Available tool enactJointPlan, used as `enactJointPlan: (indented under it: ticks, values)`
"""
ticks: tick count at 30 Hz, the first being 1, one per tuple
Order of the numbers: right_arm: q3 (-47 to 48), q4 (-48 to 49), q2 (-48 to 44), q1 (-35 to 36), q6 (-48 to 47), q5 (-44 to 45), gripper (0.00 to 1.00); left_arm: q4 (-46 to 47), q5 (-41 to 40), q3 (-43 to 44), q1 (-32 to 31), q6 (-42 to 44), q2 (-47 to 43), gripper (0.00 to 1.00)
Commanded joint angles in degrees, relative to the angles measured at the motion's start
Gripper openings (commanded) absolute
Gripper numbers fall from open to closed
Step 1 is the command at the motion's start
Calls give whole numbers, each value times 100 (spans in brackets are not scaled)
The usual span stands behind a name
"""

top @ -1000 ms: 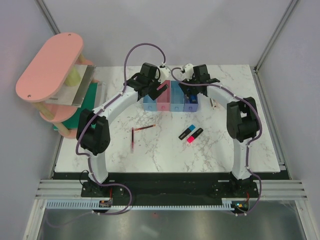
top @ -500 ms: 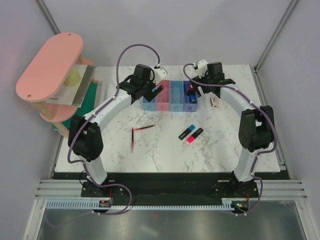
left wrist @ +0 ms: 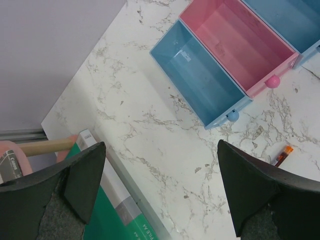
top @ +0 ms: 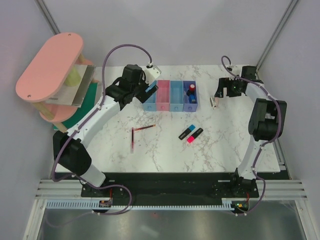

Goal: Sort the stationery into containers
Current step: Pick up the stapler from the center of the board.

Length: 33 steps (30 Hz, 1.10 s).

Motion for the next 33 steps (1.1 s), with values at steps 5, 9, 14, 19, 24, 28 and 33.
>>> enactJointPlan:
  ticks: [5, 9, 14, 19, 24, 28, 33]
  values:
    - [411, -596, 501, -225, 276, -1550, 91, -279, 20, -84, 14, 419, -522, 100]
    - [349, -596, 651, -277, 303, -1647, 89, -358, 3, -5, 6, 436, -549, 100]
    - [340, -552, 853, -295, 364, -1647, 87, -402, -24, 21, 6, 498, -575, 100]
    - [367, -429, 968, -462, 584, -1840, 87, -438, -15, -22, 6, 533, -654, 100]
    - [341, -420, 933, -506, 566, -1613, 86, -429, -6, -66, 6, 551, -663, 100]
    - [183, -228, 662, -515, 566, -1138, 86, -438, 11, -58, 6, 551, -672, 100]
    - [-28, -8, 336, -427, 505, 64, 87, -438, 46, -58, -3, 516, -698, 100]
